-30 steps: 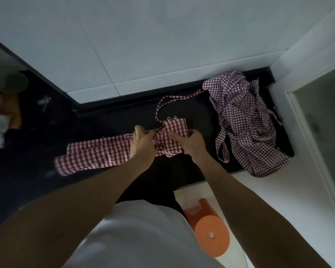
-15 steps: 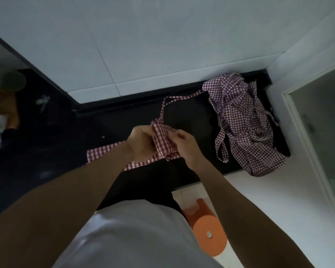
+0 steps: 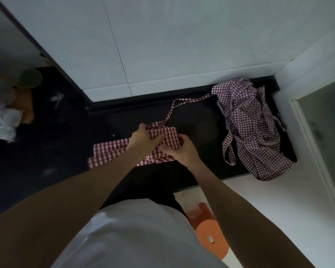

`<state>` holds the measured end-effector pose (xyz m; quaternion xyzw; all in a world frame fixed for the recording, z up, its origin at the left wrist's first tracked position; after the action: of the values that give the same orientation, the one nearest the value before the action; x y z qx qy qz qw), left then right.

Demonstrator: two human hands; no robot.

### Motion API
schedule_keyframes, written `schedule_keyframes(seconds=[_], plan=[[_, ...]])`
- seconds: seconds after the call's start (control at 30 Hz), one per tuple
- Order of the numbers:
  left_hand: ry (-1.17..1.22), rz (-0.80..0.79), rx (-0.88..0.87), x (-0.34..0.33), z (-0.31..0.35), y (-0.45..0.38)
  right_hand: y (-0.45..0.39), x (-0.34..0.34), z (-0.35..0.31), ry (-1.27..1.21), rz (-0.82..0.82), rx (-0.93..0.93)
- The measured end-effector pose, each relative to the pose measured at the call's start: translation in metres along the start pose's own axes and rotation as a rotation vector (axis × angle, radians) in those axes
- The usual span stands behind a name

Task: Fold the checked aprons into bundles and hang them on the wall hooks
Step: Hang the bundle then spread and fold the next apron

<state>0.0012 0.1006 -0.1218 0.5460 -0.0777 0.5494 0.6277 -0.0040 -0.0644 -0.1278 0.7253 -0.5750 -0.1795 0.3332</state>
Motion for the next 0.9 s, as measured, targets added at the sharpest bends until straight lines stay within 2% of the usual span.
schedule_keyframes(seconds=[0.07,0.13,0.23,0.33,0.4,0.53,0.7,0.8,0.9], plan=[[0.001,0.006,0.042,0.004,-0.007,-0.001,0.0,0.006,0.008,0.189,-0.097,0.095],[-0.007,-0.053,0.055,0.007,-0.012,-0.003,0.0,0.007,0.014,0.305,-0.14,0.23],[0.05,-0.145,0.081,0.009,-0.01,-0.003,-0.004,-0.002,0.012,0.357,-0.014,0.342],[0.098,-0.195,0.101,0.012,-0.01,-0.003,-0.012,-0.011,0.009,0.373,0.076,0.35],[0.039,-0.219,0.059,0.016,-0.012,-0.001,-0.013,-0.015,0.011,0.37,0.096,0.337],[-0.027,-0.24,0.02,0.02,-0.02,0.001,-0.013,-0.02,0.007,0.342,0.042,0.257],[0.177,-0.212,0.09,0.007,-0.032,0.003,-0.005,-0.018,-0.009,0.208,-0.147,-0.034],[0.318,-0.239,0.133,0.001,-0.025,0.004,0.002,-0.022,0.0,-0.142,-0.044,-0.157],[0.392,-0.339,0.003,-0.004,-0.024,0.004,-0.005,-0.018,0.01,-0.321,0.034,-0.241]])
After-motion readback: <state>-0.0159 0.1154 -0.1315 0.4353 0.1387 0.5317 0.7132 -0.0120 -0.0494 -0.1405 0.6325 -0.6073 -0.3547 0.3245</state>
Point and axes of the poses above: each hand's wrist, its own y-axis away from the middle knuckle, its own x-axis out of the back of the hand, z = x × y, the point moved 1 cm from there along -y, towards the middle knuckle, and after that the axes turned 14 degrees about -y, right-handed, at the moved point
